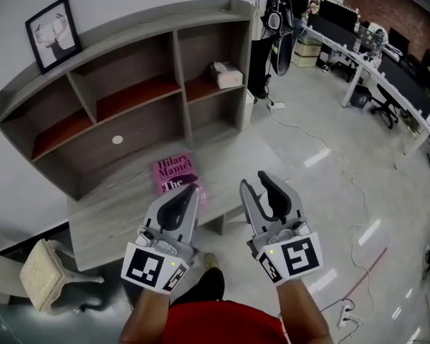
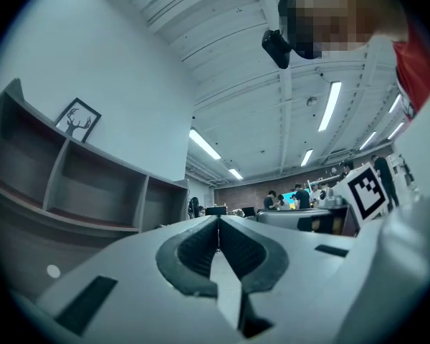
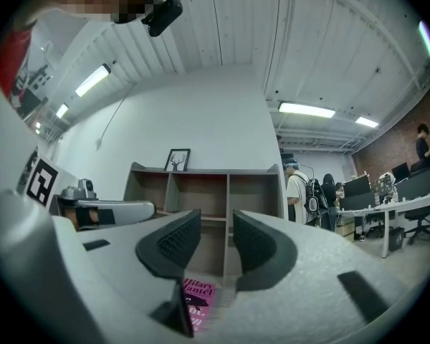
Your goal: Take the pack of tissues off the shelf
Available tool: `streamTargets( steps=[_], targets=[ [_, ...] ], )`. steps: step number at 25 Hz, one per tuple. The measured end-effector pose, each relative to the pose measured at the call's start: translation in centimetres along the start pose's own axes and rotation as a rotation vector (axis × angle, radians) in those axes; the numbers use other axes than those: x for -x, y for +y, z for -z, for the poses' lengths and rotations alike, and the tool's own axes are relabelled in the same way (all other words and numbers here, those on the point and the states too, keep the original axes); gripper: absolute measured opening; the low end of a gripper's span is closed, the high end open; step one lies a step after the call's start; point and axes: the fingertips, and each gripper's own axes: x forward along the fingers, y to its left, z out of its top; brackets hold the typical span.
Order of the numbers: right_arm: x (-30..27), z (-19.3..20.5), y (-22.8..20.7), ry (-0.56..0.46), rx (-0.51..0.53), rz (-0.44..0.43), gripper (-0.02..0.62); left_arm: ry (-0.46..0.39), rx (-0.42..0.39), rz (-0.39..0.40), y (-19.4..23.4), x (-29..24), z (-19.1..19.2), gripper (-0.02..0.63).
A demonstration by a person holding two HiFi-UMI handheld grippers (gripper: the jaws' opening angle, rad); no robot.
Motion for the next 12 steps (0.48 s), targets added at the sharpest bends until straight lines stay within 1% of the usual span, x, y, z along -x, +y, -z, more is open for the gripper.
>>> streamTargets(
  steps=[2,6,9,12],
  targets=[
    [-2.4,0.4,-1.2,0.013,0.002,0.013,0.19,-0.002,0.006,0.005,1.5,-1.9,0.4,0.009],
    [-7.7,1.7,-3.5,0.043,0.007,0.038,0.273,-0.002,0.017,0.012,5.4,-5.8,1.5,0.009],
    [-11.9,3.0,-5.1,0.071,0.016,0.051,0.321,0.0,0.025,0.01,8.6,-8.5,2.5,0.009],
    [-15.7,4.3,-6.5,0.098,0.028,0.056,0.346,0.004,0.034,0.012,11.4,-10.8,3.5,0.009]
  ],
)
